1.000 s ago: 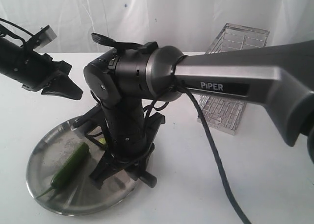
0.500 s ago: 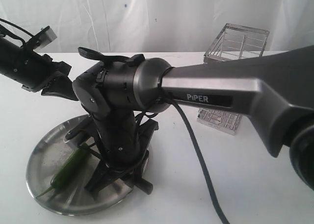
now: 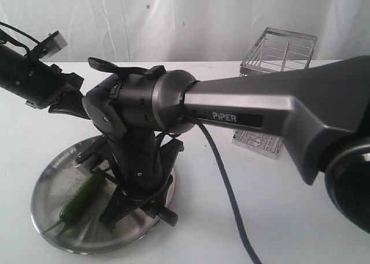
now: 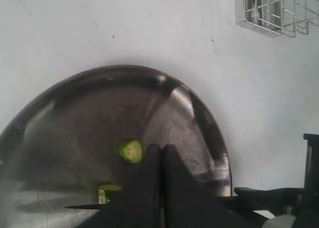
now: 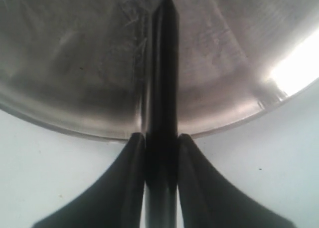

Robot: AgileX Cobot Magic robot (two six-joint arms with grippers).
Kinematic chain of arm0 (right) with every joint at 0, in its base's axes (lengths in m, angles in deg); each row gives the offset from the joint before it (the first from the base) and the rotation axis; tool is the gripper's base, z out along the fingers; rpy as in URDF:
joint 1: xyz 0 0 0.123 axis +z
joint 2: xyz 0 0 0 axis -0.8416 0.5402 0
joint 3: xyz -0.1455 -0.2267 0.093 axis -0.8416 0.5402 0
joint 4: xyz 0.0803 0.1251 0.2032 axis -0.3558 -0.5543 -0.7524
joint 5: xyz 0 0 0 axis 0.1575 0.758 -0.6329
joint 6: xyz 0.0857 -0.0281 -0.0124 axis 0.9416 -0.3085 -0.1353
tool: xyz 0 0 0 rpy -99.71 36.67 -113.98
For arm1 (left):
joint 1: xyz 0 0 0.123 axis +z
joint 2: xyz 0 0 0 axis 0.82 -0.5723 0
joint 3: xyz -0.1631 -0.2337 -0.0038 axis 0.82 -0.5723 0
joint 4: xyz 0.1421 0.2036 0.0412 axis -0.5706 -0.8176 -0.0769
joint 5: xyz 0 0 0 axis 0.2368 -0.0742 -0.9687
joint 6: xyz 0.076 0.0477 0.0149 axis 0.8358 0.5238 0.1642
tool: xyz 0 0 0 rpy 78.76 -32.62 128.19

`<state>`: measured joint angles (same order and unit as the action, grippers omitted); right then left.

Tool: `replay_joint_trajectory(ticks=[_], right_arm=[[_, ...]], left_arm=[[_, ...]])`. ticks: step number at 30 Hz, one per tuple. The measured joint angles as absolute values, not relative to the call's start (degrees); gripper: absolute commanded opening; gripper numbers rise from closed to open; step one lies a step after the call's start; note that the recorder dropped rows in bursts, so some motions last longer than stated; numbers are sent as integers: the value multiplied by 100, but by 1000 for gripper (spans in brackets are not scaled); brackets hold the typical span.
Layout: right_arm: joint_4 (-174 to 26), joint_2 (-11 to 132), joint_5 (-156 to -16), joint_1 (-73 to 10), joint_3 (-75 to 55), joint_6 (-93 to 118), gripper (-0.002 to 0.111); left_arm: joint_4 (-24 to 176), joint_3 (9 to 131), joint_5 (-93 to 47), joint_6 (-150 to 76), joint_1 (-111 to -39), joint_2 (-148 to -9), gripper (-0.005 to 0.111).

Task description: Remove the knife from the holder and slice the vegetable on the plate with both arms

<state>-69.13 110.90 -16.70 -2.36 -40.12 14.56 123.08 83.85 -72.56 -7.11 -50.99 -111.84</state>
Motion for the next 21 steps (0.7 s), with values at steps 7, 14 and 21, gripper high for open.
replay_joint_trajectory(ticks=[7, 14, 21], right_arm=[[-6913, 11126, -1670, -236, -4012, 1456, 1], [-6913, 11126, -1670, -236, -4012, 1456, 1], [-6913, 11126, -1670, -236, -4012, 1456, 1]], left_arm=[[12308, 8385, -7341, -711, -5099, -11184, 5], [12177, 8090, -7256, -734, -5099, -11151, 0], [12320, 7499, -7082, -479, -5099, -11152, 0]])
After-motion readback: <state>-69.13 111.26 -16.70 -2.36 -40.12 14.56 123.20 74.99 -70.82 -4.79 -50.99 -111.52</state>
